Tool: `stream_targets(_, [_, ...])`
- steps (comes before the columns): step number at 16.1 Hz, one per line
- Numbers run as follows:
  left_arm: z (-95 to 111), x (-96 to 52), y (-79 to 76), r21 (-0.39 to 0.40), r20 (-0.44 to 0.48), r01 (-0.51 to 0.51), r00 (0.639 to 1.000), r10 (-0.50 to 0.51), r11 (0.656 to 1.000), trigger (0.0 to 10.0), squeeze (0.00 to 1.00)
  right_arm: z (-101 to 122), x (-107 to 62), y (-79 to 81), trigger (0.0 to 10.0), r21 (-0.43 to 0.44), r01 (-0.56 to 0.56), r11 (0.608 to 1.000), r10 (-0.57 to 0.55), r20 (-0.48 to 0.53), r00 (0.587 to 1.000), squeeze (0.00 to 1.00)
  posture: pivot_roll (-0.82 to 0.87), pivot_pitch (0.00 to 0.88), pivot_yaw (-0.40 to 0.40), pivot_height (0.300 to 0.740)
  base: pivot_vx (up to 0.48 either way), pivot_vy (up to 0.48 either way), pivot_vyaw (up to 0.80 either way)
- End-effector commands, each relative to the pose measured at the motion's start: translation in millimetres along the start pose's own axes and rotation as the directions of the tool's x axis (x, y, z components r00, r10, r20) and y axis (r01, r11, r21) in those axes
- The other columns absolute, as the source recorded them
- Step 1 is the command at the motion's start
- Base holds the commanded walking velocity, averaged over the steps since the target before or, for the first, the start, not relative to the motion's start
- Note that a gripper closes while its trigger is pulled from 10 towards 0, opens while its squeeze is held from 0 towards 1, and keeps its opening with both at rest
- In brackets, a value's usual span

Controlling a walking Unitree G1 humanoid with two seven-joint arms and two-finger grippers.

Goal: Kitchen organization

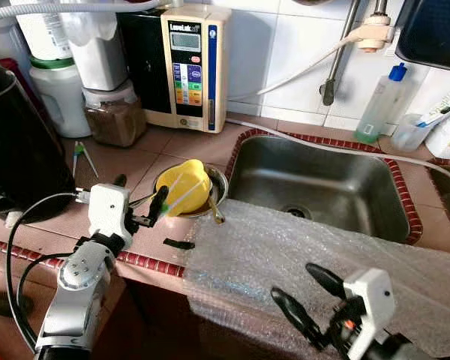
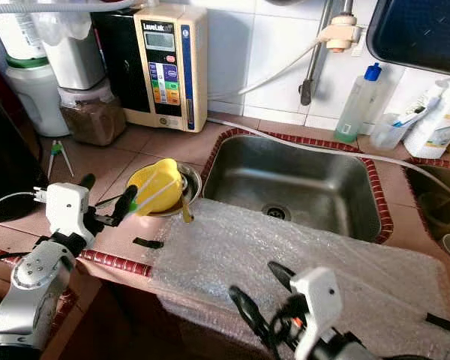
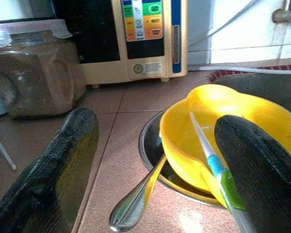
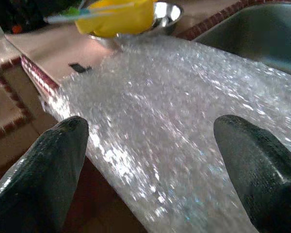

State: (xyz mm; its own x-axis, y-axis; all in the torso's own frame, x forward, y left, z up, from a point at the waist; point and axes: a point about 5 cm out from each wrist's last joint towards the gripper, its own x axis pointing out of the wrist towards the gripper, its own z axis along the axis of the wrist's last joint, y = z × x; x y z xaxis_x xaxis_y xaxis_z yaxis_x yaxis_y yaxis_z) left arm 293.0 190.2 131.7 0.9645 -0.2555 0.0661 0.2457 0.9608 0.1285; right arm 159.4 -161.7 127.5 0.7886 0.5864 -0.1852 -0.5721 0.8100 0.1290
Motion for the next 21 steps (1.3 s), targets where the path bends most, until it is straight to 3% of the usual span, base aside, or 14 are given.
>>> stream_targets(1, [-3, -0.5, -0.3, 0.005, -0.014, 0.018, 1.000, -0.018, 1.000, 10.0, 0.00, 5, -3.6, -2.0, 10.0, -0.045, -0.002, 0.999, 0.003, 0.010, 1.000, 0.00, 0.05, 0.017, -0.003, 0.740, 0.000, 0.000, 0.00])
stream_targets(5, [2, -1.2, -0.6, 0.004, -0.005, 0.042, 0.999, -0.042, 0.999, 10.0, 0.00, 9, -3.4, -3.1, 10.0, -0.108, 0.009, 0.994, -0.009, 0.001, 1.000, 0.00, 0.05, 0.022, 0.001, 0.740, 0.000, 0.000, 0.00])
stream_targets(11, [13, -9.1, 17.6, 0.002, 0.003, 0.045, 0.999, -0.045, 0.999, 10.0, 0.00, 12, -0.7, 4.1, 10.0, -0.126, -0.032, 0.992, 0.035, 0.023, 0.999, 0.00, 0.07, 0.024, -0.008, 0.740, 0.000, 0.000, 0.00])
stream_targets(16, [10, -23.3, 12.9, -0.035, -0.029, 0.163, 0.986, -0.164, 0.986, 10.0, 0.00, 10, 3.4, 4.8, 10.0, -0.120, -0.062, 0.991, 0.063, 0.010, 0.998, 0.00, 0.10, 0.027, -0.021, 0.740, 0.000, 0.000, 0.00])
stream_targets(21, [11, -25.7, -0.3, -0.085, -0.034, 0.240, 0.969, -0.243, 0.967, 10.0, 0.00, 10, 4.9, 5.8, 10.0, -0.133, -0.074, 0.988, 0.075, 0.004, 0.997, 0.00, 0.09, 0.025, -0.021, 0.740, 0.000, 0.000, 0.00])
